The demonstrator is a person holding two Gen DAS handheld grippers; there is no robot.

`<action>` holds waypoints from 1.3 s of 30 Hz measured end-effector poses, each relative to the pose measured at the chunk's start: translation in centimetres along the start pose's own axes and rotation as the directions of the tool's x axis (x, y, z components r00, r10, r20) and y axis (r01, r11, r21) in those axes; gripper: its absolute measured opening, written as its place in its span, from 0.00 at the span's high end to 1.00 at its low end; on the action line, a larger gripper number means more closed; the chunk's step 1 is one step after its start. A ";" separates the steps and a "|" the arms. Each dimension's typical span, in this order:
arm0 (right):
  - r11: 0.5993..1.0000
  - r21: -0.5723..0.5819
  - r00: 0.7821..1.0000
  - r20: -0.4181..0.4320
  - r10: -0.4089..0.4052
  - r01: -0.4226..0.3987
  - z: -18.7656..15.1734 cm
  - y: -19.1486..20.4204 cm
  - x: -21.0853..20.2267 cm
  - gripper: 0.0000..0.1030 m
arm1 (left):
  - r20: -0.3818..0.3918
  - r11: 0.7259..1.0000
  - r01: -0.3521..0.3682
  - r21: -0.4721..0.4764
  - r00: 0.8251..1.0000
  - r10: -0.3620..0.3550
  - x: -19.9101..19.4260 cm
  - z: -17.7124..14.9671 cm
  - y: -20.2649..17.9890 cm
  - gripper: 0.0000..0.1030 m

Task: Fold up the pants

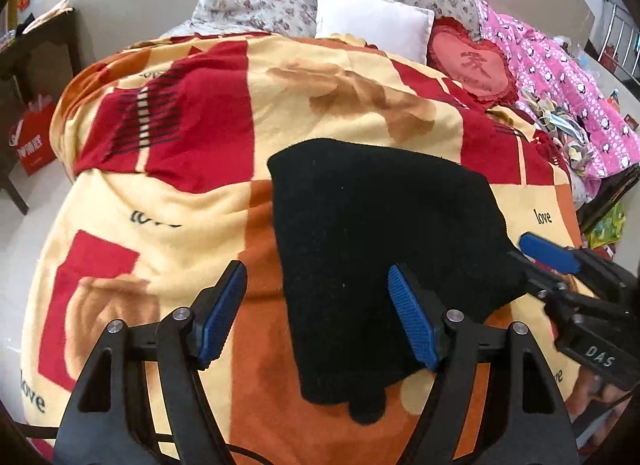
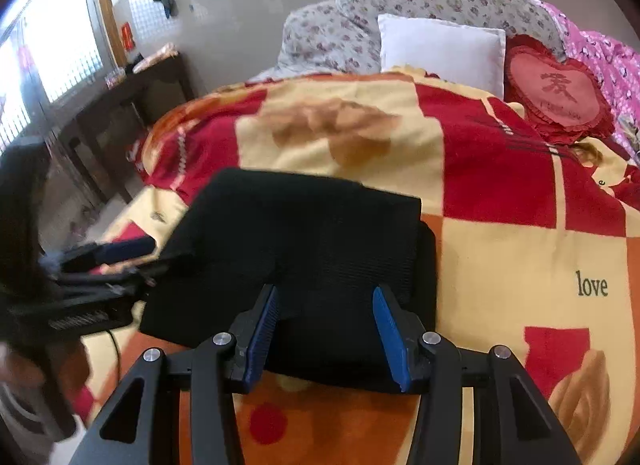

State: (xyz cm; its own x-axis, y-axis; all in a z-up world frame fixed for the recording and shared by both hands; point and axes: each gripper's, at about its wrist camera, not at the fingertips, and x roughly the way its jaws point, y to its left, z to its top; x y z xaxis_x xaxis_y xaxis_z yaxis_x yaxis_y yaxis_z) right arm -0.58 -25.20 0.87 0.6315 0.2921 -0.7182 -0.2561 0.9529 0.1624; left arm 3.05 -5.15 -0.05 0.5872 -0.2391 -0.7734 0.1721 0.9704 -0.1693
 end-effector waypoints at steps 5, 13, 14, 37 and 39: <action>1.000 -0.015 0.999 0.038 -0.024 0.024 -0.5 0.6 -2.1 0.54 | 0.039 0.998 -0.058 0.010 0.998 0.058 -1.5 -0.7 -0.2 0.29; 1.000 0.018 0.999 0.053 -0.003 0.002 -1.1 0.6 -3.7 0.54 | 0.060 0.996 -0.092 0.010 0.994 0.091 -3.2 -2.2 -0.3 0.29; 1.000 0.020 0.999 0.054 0.000 -0.001 -1.1 0.6 -3.7 0.54 | 0.061 0.996 -0.093 0.006 0.994 0.093 -3.3 -2.3 -0.3 0.29; 0.999 0.020 1.000 0.008 0.026 -0.026 -1.7 1.0 -2.5 0.54 | 0.067 0.993 -0.118 0.022 0.991 0.116 -3.5 -2.8 -0.6 0.29; 1.000 0.018 1.000 0.004 0.026 -0.026 -1.7 1.1 -2.3 0.54 | 0.065 0.993 -0.118 0.021 0.991 0.116 -3.4 -2.8 -0.5 0.29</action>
State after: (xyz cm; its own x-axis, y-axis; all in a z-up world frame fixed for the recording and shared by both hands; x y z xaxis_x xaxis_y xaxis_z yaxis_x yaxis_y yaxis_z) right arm -3.55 -24.98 1.62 0.6279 0.3172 -0.7107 -0.2596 0.9463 0.1930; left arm -1.25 -4.72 0.98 0.6532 -0.1263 -0.7465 0.1182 0.9909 -0.0642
